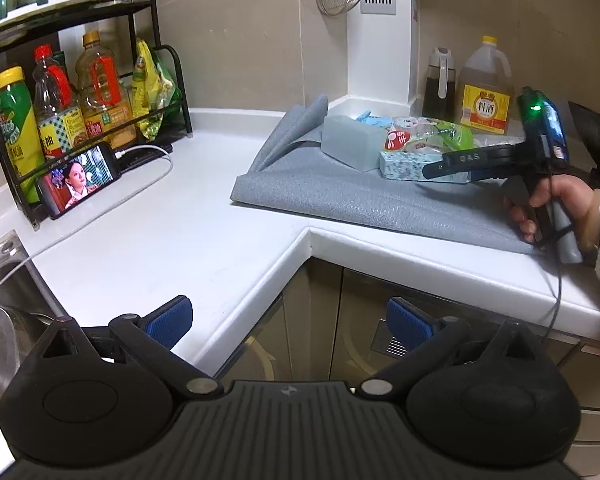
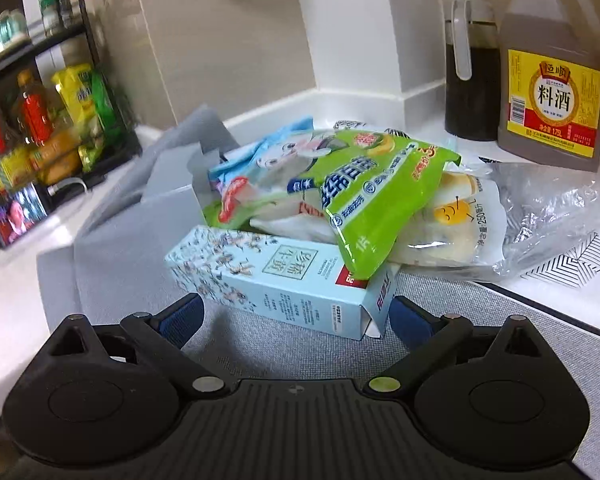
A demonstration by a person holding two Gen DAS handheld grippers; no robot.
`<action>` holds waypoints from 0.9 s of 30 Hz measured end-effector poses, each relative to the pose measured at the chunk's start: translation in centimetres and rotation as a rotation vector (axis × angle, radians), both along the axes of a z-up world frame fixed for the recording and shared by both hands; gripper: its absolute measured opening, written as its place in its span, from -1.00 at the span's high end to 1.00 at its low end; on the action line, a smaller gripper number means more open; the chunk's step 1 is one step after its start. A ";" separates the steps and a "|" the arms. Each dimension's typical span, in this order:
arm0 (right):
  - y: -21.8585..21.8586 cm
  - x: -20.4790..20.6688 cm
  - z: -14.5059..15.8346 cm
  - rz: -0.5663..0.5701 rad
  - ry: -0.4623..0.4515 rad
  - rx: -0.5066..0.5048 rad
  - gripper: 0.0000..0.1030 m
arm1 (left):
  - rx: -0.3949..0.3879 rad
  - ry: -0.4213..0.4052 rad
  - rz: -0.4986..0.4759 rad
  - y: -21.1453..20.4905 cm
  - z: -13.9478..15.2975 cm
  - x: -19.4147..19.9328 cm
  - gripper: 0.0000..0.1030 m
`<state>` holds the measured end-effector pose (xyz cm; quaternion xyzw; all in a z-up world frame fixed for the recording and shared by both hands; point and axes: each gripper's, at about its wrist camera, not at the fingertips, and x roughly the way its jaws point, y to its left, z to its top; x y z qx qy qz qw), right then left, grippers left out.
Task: Collect trash
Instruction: 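Grasp the light blue printed box with the right tool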
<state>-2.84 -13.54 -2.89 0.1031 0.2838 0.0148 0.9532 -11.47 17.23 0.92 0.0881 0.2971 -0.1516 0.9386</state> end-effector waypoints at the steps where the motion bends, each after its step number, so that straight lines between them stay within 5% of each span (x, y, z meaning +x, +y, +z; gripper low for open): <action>1: 0.4 -0.5 0.0 0.043 0.001 0.007 -0.93 | -0.004 0.005 -0.001 -0.1 -0.1 0.1 -1.00; 4: 2.8 -2.5 0.0 0.189 -0.003 -0.012 -0.92 | -0.003 0.016 -0.006 -0.4 -0.4 0.4 -1.00; 7: 5.4 -4.7 0.3 0.294 -0.071 -0.158 -0.92 | 0.000 0.022 -0.008 -0.5 -0.7 0.5 -1.00; 9: 5.9 -4.8 0.9 0.278 -0.107 -0.204 -0.93 | 0.002 0.024 -0.006 -0.6 -0.6 0.7 -1.00; 12: 4.9 -3.0 1.7 0.185 -0.100 -0.138 -0.93 | 0.006 0.021 0.004 -0.6 -0.2 1.0 -1.00; 18: 3.8 2.3 0.6 0.096 0.026 -0.064 -0.91 | 0.004 -0.013 -0.001 -2.1 1.9 2.8 -1.00; 20: 4.1 2.4 -0.1 0.094 0.031 -0.086 -0.83 | 0.014 -0.041 -0.007 -3.1 2.8 4.1 -1.00; 22: 4.2 1.5 -0.2 0.100 -0.006 -0.106 -0.28 | 0.008 -0.067 -0.009 -4.2 3.7 5.7 -1.00; 24: 3.7 0.3 -0.2 0.094 -0.027 -0.101 -0.06 | -0.026 -0.079 -0.014 -5.6 4.4 7.6 -1.00; 27: 2.5 -1.0 -0.1 0.045 -0.030 -0.104 0.02 | -0.105 -0.088 -0.017 -7.9 5.1 11.2 -1.00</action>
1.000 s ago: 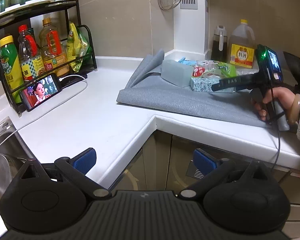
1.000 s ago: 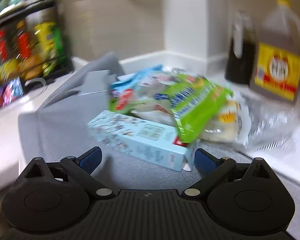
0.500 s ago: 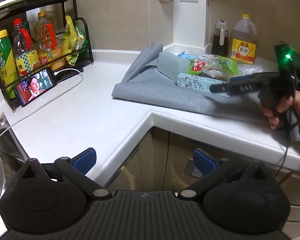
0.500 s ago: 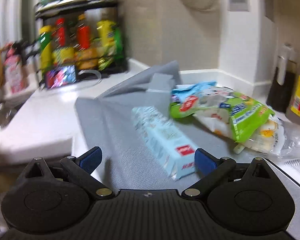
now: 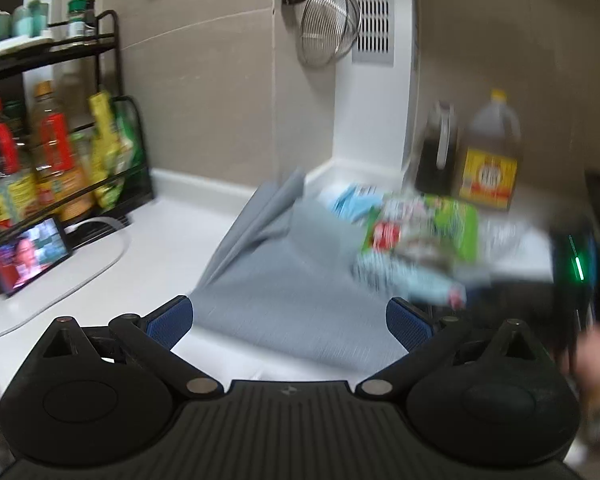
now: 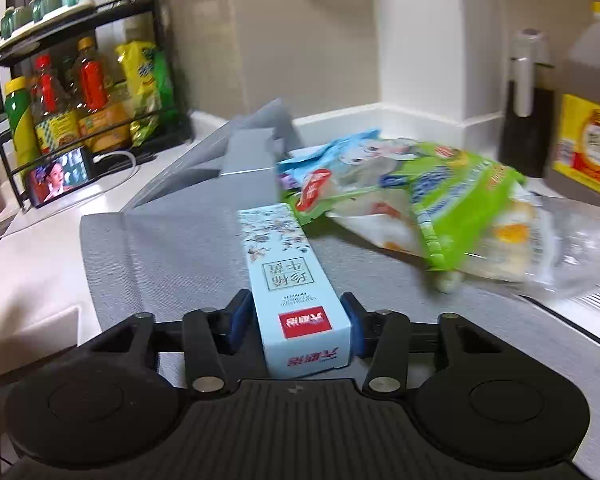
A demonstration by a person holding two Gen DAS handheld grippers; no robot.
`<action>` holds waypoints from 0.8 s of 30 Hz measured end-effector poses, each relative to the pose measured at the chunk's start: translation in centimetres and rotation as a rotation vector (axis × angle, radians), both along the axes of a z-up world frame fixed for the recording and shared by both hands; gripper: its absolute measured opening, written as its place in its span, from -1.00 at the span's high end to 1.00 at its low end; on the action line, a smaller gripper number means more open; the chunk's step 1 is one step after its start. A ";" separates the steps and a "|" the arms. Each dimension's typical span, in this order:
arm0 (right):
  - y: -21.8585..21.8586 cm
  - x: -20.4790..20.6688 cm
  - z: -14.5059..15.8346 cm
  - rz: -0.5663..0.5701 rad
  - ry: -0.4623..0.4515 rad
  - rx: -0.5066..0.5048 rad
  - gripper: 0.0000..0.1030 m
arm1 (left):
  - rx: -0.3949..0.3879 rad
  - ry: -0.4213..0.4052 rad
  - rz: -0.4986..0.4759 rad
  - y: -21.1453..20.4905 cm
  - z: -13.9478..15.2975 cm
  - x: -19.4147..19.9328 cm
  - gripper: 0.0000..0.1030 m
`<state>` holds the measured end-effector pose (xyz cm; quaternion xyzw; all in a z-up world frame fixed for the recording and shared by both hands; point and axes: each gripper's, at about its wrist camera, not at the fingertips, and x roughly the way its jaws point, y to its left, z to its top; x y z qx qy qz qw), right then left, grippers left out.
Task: Collect trash
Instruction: 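Grasp the light blue printed box with the right tool, then grasp the translucent plastic piece with the left tool while the right tool holds the box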
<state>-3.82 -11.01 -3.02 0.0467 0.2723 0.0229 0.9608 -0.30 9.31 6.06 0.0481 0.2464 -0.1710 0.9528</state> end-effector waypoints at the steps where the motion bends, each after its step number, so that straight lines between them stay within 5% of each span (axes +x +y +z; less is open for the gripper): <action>1: -0.5 -0.2 -0.1 -0.022 0.011 0.002 0.02 | -0.018 0.002 0.004 -1.0 0.1 1.4 -1.00; 10: -2.5 -0.4 -0.1 -0.119 0.009 -0.027 -0.02 | 0.018 0.169 -0.006 -10.1 -1.7 13.0 -1.00; 15: -2.2 -0.2 -0.4 -0.128 0.017 -0.053 -0.06 | 0.046 0.227 -0.002 -13.1 -3.3 15.5 -1.00; 21: -3.0 0.4 -0.3 -0.136 0.011 0.017 -0.42 | 0.046 0.304 0.059 -13.6 -5.4 18.2 -1.00; 24: -2.9 0.5 -0.3 -0.141 0.010 0.012 -0.34 | 0.066 0.328 0.097 -13.2 -6.2 19.0 -0.99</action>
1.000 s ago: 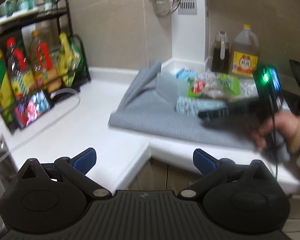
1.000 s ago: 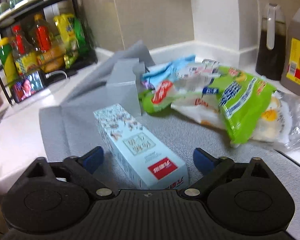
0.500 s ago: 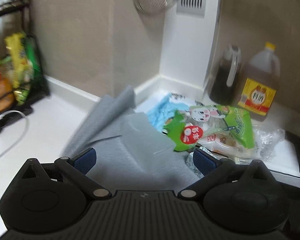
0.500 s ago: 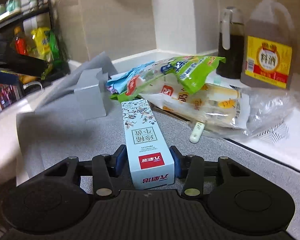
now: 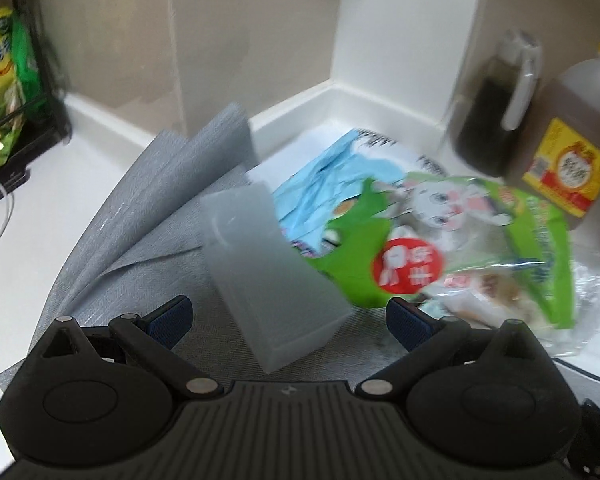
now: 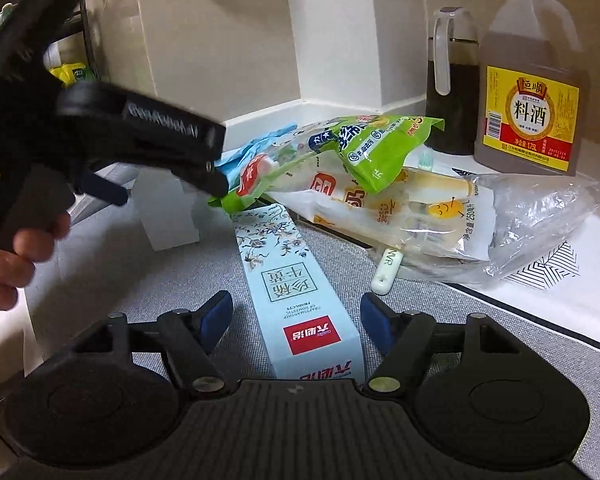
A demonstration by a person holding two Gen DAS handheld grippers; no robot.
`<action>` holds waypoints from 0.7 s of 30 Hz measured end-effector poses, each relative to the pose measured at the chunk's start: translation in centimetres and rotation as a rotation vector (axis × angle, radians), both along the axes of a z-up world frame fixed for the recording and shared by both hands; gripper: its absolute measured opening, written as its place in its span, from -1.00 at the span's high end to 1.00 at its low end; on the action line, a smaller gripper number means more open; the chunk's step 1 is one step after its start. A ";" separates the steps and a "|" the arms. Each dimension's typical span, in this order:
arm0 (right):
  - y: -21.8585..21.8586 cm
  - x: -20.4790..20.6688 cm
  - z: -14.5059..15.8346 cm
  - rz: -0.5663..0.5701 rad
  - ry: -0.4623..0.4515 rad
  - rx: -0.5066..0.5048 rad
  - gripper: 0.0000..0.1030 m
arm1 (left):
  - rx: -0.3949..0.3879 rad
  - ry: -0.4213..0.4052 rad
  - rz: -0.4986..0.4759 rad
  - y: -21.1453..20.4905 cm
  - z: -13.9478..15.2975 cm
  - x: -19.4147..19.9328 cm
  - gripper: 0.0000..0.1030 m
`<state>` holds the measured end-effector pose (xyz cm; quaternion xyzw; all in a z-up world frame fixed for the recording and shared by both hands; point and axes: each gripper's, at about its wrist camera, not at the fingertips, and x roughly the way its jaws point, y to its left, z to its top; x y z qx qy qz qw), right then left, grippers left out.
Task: Collect trash
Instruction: 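Grasp the translucent plastic piece with the left tool while the right tool holds the box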
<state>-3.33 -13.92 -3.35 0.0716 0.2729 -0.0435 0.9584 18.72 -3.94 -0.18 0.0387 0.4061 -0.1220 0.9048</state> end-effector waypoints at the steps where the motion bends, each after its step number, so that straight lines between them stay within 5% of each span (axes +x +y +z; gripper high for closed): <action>1: 0.1 -0.1 0.0 0.002 -0.003 -0.004 -0.01 | -0.009 -0.006 0.015 0.4 -0.1 0.0 -0.94; 2: 0.2 -0.1 0.0 0.014 -0.006 -0.004 0.02 | -0.025 -0.019 0.030 0.8 -0.1 -0.3 -0.86; 4: 0.5 -0.2 0.0 0.034 -0.007 -0.009 0.20 | -0.042 -0.026 0.017 1.5 0.2 -0.7 -0.25; 7: 0.8 -0.4 0.0 0.052 -0.008 -0.009 0.20 | -0.013 -0.051 -0.026 1.9 0.4 -1.7 0.05; 21: 0.1 -0.8 0.0 0.066 -0.022 0.064 0.20 | 0.166 -0.190 -0.087 3.6 0.7 -9.5 0.11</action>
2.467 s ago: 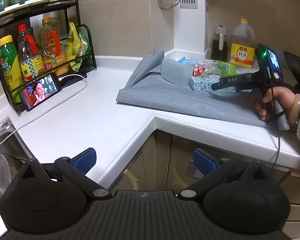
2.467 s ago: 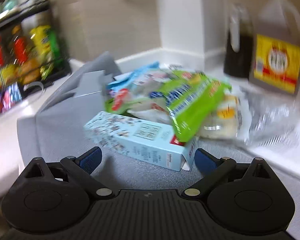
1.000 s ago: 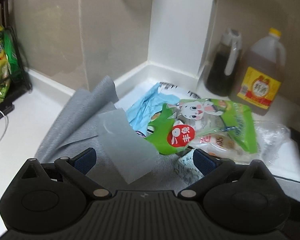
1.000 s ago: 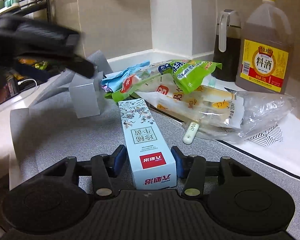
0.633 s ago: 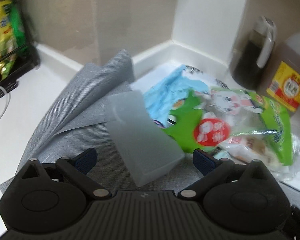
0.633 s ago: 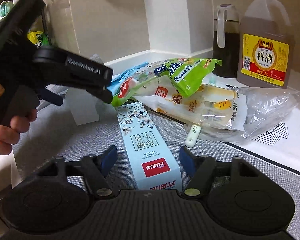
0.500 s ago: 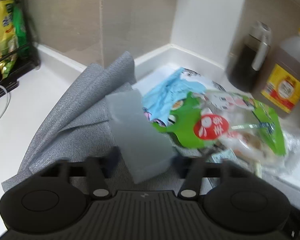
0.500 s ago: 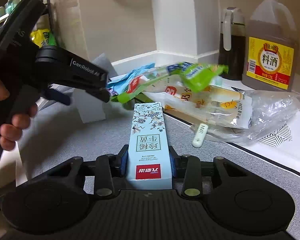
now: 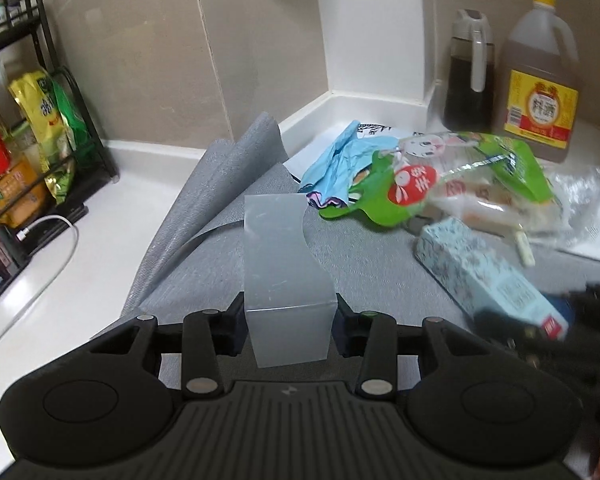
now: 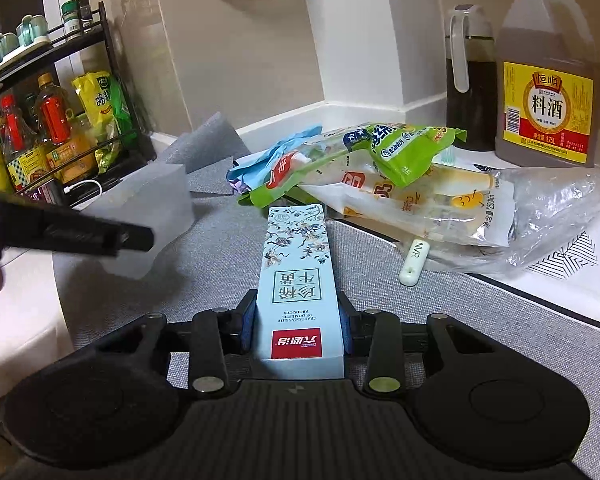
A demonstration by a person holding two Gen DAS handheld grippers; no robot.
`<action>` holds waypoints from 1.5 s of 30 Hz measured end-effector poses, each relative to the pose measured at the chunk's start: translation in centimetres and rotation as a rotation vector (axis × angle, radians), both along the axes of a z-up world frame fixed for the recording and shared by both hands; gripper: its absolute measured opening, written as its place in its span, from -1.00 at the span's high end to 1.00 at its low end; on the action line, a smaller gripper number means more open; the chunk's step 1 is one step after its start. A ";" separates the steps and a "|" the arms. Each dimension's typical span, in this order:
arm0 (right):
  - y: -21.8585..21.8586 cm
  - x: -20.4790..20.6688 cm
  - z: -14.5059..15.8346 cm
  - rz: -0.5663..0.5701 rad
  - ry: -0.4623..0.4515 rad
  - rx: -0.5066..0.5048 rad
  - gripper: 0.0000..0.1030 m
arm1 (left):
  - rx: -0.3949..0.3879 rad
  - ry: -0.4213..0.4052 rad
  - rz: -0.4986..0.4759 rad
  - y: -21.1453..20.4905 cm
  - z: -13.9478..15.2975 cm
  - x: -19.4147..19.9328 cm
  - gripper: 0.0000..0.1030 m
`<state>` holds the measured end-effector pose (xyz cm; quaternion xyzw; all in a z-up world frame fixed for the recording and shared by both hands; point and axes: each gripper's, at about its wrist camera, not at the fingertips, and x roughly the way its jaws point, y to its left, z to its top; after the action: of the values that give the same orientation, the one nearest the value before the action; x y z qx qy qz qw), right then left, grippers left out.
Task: Collect trash
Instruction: 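Grasp the translucent plastic piece with the left tool while the right tool holds the box, then carry the plastic piece and blue box down into the cabinet over the bin with both tools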
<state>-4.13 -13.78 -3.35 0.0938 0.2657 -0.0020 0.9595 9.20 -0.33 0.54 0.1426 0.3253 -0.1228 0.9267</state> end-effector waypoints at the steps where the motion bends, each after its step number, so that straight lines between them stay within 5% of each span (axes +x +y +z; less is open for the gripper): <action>1: 0.0 0.0 0.0 0.001 0.000 0.001 0.20 | 0.008 -0.005 -0.006 0.1 0.1 -0.5 0.11; 13: -0.6 0.0 -0.2 0.006 0.000 0.049 0.20 | 0.000 -0.059 -0.075 1.2 2.0 -6.2 0.11; 19: -2.0 -0.6 -0.5 -0.026 -0.018 0.153 0.20 | -0.035 -0.083 -0.103 3.7 3.4 -9.8 0.11; 21: -1.3 -1.4 -0.4 -0.068 -0.015 0.105 0.20 | -0.052 -0.098 -0.111 4.9 3.9 -11.0 0.11; 28: 2.0 -7.6 2.0 -0.093 -0.081 0.044 0.20 | -0.113 -0.124 -0.127 8.9 4.6 -15.3 0.11; 36: 8.0 -16.2 5.0 0.001 -0.170 0.028 0.20 | -0.197 -0.136 -0.106 14.7 4.0 -21.1 0.11; 45: 14.8 -22.0 3.3 0.136 -0.083 0.009 0.20 | -0.207 -0.117 -0.065 20.0 0.6 -27.6 0.11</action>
<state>-26.08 1.06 -0.09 0.0797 0.2316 0.0684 0.9671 -18.41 19.67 1.19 0.0637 0.2515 -0.1772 0.9494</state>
